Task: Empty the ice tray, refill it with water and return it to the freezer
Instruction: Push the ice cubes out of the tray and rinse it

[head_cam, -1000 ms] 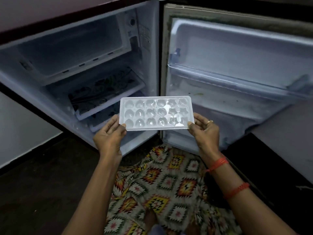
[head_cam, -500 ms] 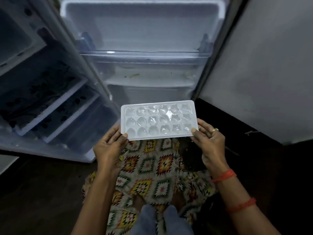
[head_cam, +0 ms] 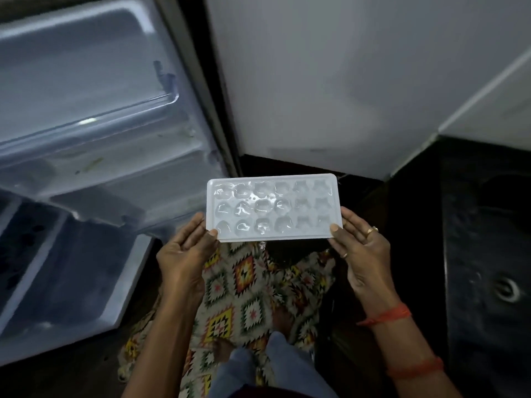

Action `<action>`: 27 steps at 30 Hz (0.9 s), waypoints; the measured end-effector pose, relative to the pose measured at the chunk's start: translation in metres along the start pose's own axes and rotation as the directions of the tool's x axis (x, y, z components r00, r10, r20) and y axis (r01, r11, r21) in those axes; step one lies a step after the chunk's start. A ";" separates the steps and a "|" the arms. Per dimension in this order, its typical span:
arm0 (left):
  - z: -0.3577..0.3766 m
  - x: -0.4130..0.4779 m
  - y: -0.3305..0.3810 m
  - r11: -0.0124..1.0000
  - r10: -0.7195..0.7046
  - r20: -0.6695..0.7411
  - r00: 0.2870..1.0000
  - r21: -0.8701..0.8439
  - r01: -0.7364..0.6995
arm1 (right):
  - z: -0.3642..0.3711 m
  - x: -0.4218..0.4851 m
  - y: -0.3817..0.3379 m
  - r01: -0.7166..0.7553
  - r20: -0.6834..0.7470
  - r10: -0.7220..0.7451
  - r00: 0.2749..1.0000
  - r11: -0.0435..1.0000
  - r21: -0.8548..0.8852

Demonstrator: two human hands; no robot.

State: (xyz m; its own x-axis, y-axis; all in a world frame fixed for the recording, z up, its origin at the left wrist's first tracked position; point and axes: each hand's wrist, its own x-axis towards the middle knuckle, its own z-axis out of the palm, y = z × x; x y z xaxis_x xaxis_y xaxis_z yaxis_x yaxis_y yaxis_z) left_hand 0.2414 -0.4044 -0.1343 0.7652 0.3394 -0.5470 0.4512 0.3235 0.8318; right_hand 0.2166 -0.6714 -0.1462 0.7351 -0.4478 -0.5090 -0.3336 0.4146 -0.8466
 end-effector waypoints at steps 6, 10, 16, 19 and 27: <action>0.065 -0.006 0.004 0.998 -0.016 0.145 0.989 0.066 0.006 | -0.050 0.007 -0.021 0.022 -0.112 -0.011 0.994 0.995 0.100; 0.103 -0.010 0.006 0.994 -0.030 0.253 0.967 0.114 0.001 | -0.074 0.007 -0.033 0.055 -0.187 -0.026 0.982 0.987 0.151; 0.160 -0.008 0.007 0.981 -0.053 0.398 0.916 0.191 -0.027 | -0.106 0.005 -0.050 0.118 -0.343 -0.031 0.939 0.965 0.236; 0.193 -0.007 0.005 0.973 -0.066 0.484 0.873 0.226 -0.052 | -0.121 0.003 -0.059 0.163 -0.424 -0.036 0.905 0.949 0.268; 0.278 -0.012 0.002 0.934 -0.167 0.661 0.732 0.343 -0.097 | -0.149 -0.004 -0.078 0.303 -0.634 -0.031 0.773 0.896 0.325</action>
State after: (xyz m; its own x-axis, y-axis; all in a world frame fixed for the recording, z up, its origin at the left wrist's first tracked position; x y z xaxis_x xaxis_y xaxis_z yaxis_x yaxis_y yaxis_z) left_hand 0.3602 -0.6533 -0.0998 0.7882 -0.3894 -0.4765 0.5050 -0.0331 0.8625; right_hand 0.1518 -0.8195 -0.1015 0.2047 -0.8611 -0.4655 0.1157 0.4935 -0.8620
